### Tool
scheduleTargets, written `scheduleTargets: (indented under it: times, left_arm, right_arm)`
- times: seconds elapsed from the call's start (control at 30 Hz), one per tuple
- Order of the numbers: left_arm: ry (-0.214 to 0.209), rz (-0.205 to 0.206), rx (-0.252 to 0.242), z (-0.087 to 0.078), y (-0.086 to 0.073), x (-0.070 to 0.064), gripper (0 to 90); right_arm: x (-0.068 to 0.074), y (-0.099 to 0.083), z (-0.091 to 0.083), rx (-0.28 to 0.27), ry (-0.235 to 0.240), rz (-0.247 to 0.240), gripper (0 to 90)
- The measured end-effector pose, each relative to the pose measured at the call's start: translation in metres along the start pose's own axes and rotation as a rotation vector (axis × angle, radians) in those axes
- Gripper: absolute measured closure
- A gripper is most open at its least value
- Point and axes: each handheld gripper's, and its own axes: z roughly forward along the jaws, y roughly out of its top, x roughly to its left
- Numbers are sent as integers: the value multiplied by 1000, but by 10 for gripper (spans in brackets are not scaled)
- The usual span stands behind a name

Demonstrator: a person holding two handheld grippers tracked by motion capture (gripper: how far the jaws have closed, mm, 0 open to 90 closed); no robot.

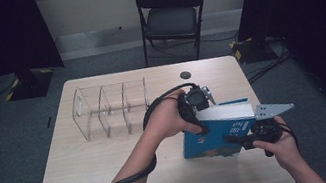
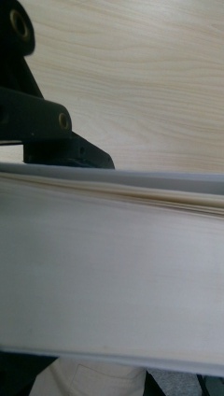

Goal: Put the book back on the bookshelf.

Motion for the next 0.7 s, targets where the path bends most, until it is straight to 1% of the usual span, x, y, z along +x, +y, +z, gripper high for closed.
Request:
scheduleTargets:
  times: [0.03,0.17,0.23,0.27,0.3,0.33,0.37,0.53,0.63,0.7]
  left_arm:
    - [2,-5,3,1,0,-1,479]
    - [11,11,-10,6,1,0,461]
    - [12,24,-20,6,0,-1,464]
    - [4,43,-26,6,0,0,477]
    - [4,51,-27,6,-1,0,489]
    - [7,67,-17,6,0,-1,494]
    - [13,72,-10,7,0,-2,495]
    - [23,66,-12,7,0,-1,480]
    - [21,71,-16,7,0,-2,490]
    - [6,36,-13,6,-1,-5,546]
  right_arm:
    - [0,0,0,-1,1,1,317]
    - [0,-1,0,1,1,2,317]
    - [0,-1,0,3,-3,0,317]
    - [0,-1,0,4,-5,0,317]
    - [0,-1,0,2,-3,2,317]
    - [0,-2,0,1,-1,1,317]
    - [0,-2,0,2,-3,0,316]
    - [0,-2,0,0,-6,1,316]
    - [0,-2,1,1,-1,2,317]
    - [-1,-2,2,0,-1,4,310]
